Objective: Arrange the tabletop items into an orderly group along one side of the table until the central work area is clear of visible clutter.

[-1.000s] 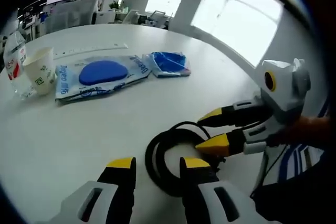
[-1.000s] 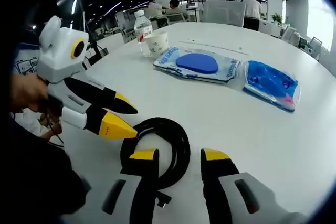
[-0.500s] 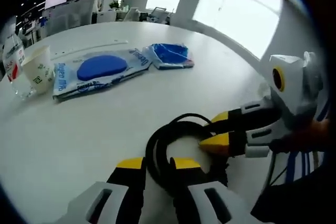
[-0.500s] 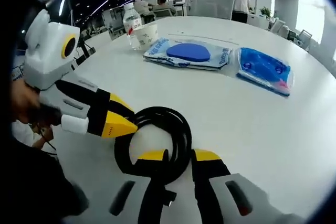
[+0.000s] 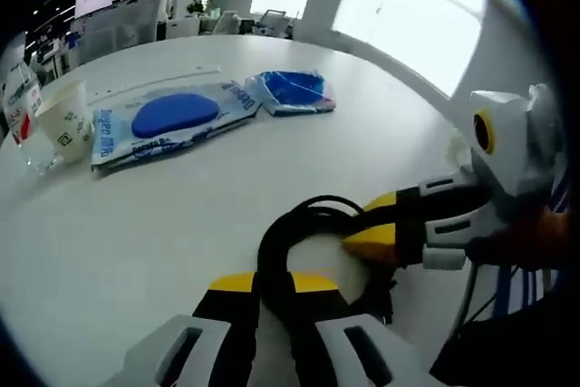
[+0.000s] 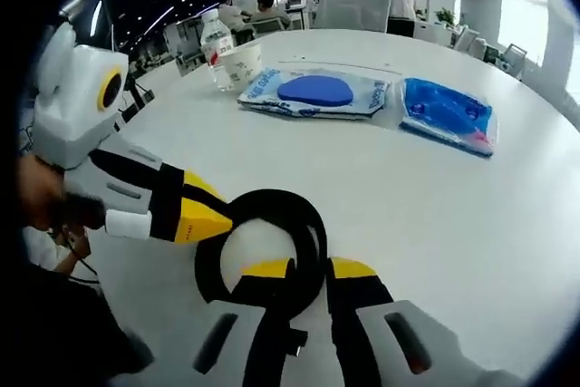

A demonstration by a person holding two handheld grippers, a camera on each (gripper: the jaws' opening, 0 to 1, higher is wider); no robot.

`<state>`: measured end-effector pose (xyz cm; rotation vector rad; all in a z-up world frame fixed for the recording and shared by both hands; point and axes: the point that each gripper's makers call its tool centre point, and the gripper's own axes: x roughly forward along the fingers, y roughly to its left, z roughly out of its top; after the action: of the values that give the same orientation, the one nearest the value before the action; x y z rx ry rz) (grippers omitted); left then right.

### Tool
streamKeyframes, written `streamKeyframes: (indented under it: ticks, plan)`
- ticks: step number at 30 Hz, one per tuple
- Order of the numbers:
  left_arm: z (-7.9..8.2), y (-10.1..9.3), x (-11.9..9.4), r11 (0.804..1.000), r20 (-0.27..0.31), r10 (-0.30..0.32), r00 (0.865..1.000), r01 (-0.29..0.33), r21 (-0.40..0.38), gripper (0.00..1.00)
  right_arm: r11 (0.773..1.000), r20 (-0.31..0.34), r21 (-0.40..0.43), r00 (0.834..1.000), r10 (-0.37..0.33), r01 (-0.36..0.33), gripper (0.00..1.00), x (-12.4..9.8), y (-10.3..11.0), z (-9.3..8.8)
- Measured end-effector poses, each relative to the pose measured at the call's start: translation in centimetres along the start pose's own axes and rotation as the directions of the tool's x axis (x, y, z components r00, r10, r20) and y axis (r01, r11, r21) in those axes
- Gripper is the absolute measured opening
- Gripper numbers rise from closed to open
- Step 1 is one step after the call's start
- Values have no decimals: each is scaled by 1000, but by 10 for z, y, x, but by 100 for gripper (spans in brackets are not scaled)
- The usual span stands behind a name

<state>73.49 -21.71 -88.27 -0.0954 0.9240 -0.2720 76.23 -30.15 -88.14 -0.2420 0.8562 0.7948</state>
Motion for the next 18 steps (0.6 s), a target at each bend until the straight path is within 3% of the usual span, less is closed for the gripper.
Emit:
streamKeyframes:
  ticks: [3,7,18]
  plan:
    - [0,-1,-4,1000,-6,0,1000,1,13,7,1000,5,-10,1000,1,-1,8,-4,2,0]
    - [0,0,-9,998,-7,-18,1000,18,-64,5,1000,16,-11,1000,1,-1,7,-8,3,3]
    - [16,-2,-23,999,35,-4,999,5,-40,4,999,62,-34,998,-3,5,6,-15,2,19]
